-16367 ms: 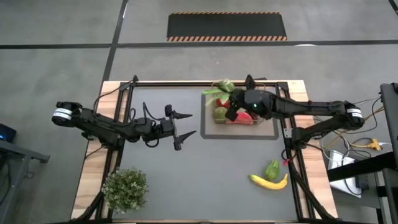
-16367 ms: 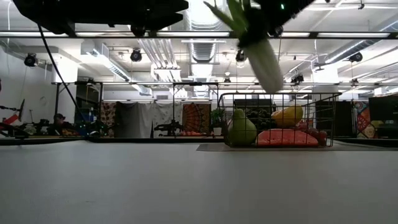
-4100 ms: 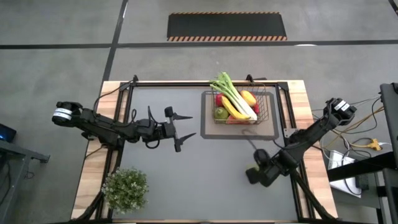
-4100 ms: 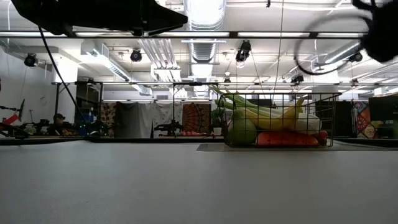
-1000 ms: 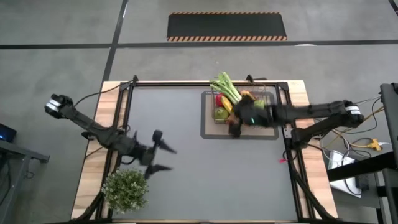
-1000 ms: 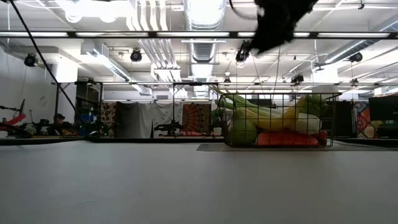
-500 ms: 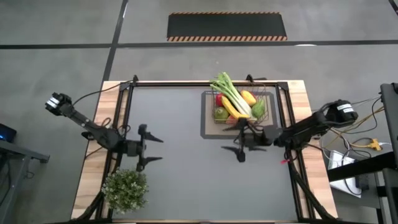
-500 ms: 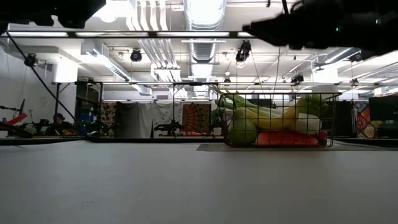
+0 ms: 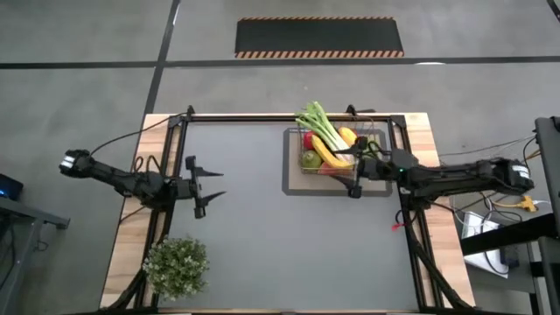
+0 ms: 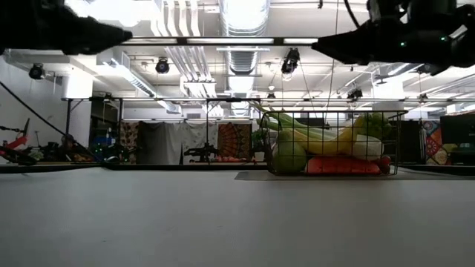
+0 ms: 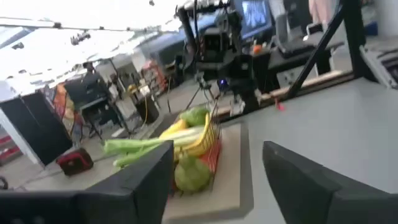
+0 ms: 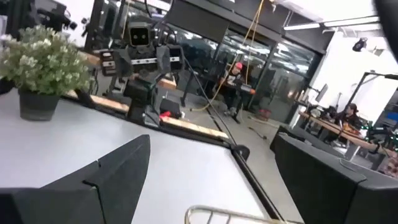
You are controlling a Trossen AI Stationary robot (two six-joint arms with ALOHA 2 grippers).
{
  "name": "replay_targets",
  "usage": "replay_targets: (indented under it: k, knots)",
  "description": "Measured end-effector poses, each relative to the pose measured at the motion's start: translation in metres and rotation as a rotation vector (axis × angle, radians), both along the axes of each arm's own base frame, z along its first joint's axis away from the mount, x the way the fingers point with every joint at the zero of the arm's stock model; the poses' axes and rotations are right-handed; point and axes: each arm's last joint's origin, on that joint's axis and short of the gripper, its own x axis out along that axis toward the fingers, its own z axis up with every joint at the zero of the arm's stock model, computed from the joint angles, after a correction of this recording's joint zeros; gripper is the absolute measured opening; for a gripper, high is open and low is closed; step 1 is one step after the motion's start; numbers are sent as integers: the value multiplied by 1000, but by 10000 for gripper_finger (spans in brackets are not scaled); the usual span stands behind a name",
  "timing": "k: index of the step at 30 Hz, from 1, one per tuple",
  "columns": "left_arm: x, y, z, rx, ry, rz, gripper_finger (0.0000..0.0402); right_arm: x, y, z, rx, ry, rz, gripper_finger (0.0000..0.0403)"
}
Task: Build produce basket
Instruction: Return to Home Position
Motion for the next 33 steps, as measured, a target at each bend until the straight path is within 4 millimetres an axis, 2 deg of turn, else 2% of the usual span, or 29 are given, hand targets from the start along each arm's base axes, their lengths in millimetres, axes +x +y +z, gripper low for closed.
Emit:
replay_targets:
  k: [8,13,16,26,33]
  knots:
    - [-14,5,-16,-42,-41,-14,149,-35,6,-7,-6,-9,-12,326]
    - [-19,7,-30,-57,-70,-17,109,-53,9,-16,-11,-76,-43,326]
    - [-23,8,-29,-93,-99,-23,91,-66,11,-19,-20,-145,-77,326]
    - [-22,7,-32,-140,-85,-36,61,-83,14,-8,-34,-261,-93,325]
    - [-21,7,-32,-139,-78,-36,61,-84,12,-14,122,-224,-145,325]
